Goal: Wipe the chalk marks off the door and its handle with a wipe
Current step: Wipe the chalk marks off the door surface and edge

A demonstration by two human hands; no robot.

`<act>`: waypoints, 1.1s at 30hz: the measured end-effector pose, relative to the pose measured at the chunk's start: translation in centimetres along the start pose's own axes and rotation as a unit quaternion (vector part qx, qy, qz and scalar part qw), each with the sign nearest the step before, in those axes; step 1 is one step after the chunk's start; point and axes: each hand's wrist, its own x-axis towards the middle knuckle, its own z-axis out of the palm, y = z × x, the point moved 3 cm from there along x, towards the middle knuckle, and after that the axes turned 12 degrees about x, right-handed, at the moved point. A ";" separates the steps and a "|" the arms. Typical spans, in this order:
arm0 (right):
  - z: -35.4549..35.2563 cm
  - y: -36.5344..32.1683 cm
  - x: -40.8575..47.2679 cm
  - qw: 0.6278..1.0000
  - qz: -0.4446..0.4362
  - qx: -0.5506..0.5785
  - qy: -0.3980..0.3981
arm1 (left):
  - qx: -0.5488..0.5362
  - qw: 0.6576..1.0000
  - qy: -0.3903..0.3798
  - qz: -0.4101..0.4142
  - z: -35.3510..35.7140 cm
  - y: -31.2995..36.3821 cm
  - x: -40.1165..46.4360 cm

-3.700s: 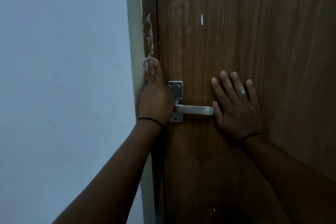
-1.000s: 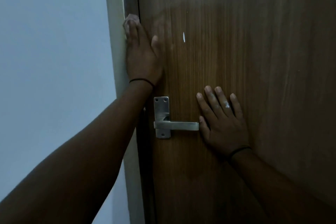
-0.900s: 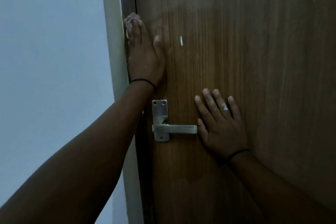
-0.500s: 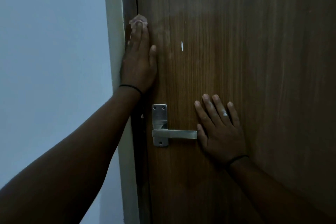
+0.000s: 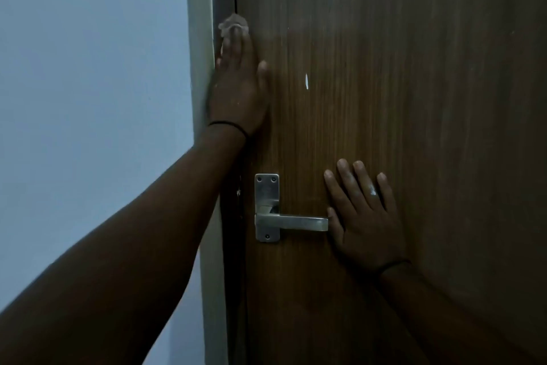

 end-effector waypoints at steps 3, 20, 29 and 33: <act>0.1 0.1 -0.1 1.000 0.000 -0.002 0.001 | 0.004 0.998 0.002 0.070 0.9 2.5 -2.8; -0.6 -0.1 -0.1 0.998 0.021 0.027 -0.053 | -0.097 0.990 0.057 0.087 -2.5 2.3 -14.2; -8.0 -1.4 3.0 0.961 0.087 0.236 -0.117 | -0.321 0.932 -0.114 -0.124 -4.6 2.5 -15.5; -11.3 -4.2 4.7 0.947 0.055 0.301 -0.094 | -0.532 0.790 -0.220 -0.211 -4.9 4.0 -16.5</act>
